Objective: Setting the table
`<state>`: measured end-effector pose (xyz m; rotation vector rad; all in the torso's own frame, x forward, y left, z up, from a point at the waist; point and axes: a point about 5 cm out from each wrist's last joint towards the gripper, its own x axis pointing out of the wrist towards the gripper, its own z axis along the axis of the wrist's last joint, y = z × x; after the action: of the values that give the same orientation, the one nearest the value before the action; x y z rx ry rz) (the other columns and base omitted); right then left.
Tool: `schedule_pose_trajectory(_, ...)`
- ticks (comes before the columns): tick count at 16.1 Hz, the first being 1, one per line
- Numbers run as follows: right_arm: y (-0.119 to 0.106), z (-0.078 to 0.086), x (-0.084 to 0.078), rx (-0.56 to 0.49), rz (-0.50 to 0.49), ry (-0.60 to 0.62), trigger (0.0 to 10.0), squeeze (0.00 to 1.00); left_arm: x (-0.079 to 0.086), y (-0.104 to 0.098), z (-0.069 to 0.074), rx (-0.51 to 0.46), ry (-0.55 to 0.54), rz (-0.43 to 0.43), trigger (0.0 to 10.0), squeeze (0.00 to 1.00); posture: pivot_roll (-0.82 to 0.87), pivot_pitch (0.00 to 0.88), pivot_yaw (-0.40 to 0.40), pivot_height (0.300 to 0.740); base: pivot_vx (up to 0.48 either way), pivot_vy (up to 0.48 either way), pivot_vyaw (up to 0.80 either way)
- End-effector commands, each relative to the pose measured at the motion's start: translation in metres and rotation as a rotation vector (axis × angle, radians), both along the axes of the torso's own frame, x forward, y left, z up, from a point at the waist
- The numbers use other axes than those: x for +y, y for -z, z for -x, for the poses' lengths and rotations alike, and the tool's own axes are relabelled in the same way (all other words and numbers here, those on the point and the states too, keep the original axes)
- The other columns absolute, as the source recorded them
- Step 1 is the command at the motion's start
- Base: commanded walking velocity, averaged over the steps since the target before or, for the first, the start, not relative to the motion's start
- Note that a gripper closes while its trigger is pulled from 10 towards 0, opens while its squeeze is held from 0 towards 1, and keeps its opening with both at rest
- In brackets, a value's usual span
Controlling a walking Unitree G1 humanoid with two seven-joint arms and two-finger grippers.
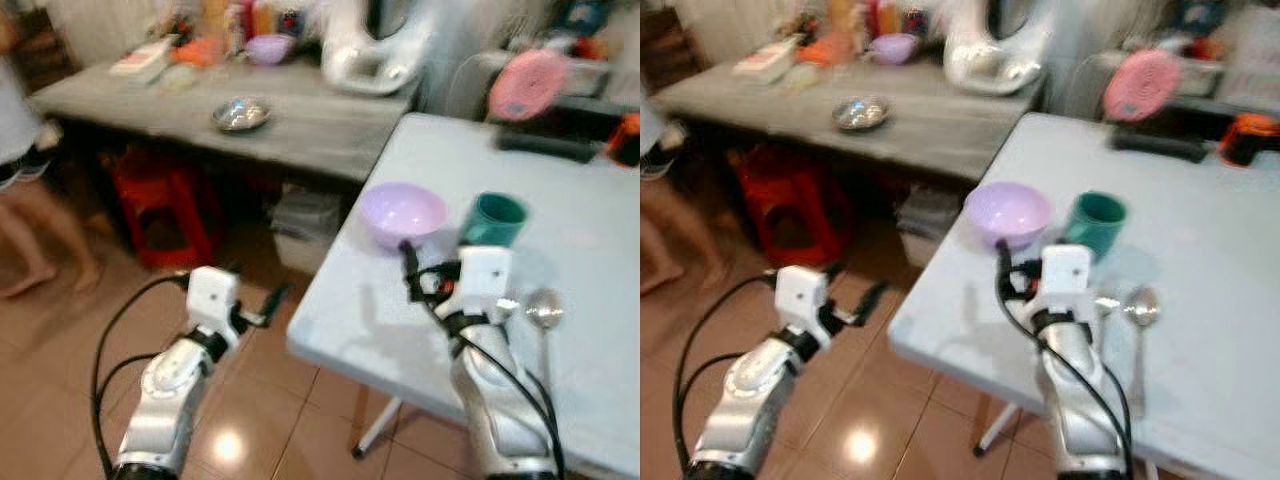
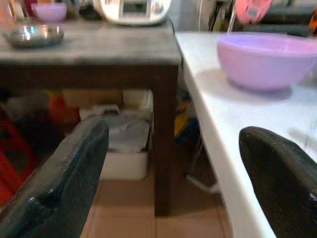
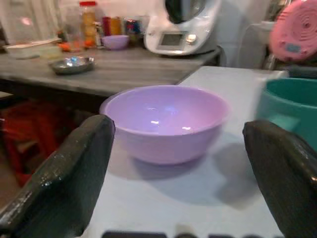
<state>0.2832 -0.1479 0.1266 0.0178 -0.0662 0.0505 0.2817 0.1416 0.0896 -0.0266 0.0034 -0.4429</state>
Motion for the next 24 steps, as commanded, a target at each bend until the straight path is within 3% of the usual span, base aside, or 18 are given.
schedule_pose_trajectory(1,-0.002,0.000,-0.009,-0.009,0.017,0.025,10.0,0.00,-0.009,-0.001,0.001,-0.004,0.024,0.011,10.0,0.00,0.01,0.000,0.029,0.740,0.259,0.000,0.00)
schedule_pose_trajectory(10,-0.004,-0.001,-0.002,-0.020,0.082,-0.020,10.0,0.00,-0.010,0.000,0.002,0.001,0.031,0.032,10.0,0.00,0.01,0.000,0.025,0.740,0.117,0.000,0.00)
schedule_pose_trajectory(14,-0.006,-0.006,0.005,-0.009,0.154,-0.087,10.0,0.00,-0.016,-0.001,0.007,0.005,0.138,0.037,10.0,0.00,0.01,0.000,0.017,0.740,0.000,0.000,0.00)
schedule_pose_trajectory(15,-0.005,-0.013,0.001,0.014,0.229,-0.114,10.0,0.00,-0.020,0.000,0.014,0.015,0.228,0.040,10.0,0.00,0.01,0.000,0.012,0.740,0.000,0.000,0.00)
schedule_pose_trajectory(18,-0.009,-0.024,-0.006,0.044,0.342,-0.155,10.0,0.00,-0.024,0.003,0.023,0.031,0.307,0.040,10.0,0.00,0.00,0.000,-0.008,0.740,0.000,0.000,0.00)
schedule_pose_trajectory(24,-0.019,-0.052,0.004,0.123,0.442,-0.354,10.0,0.00,-0.023,0.004,0.031,0.039,0.333,0.036,10.0,0.00,-0.01,0.008,-0.041,0.740,0.000,0.000,0.00)
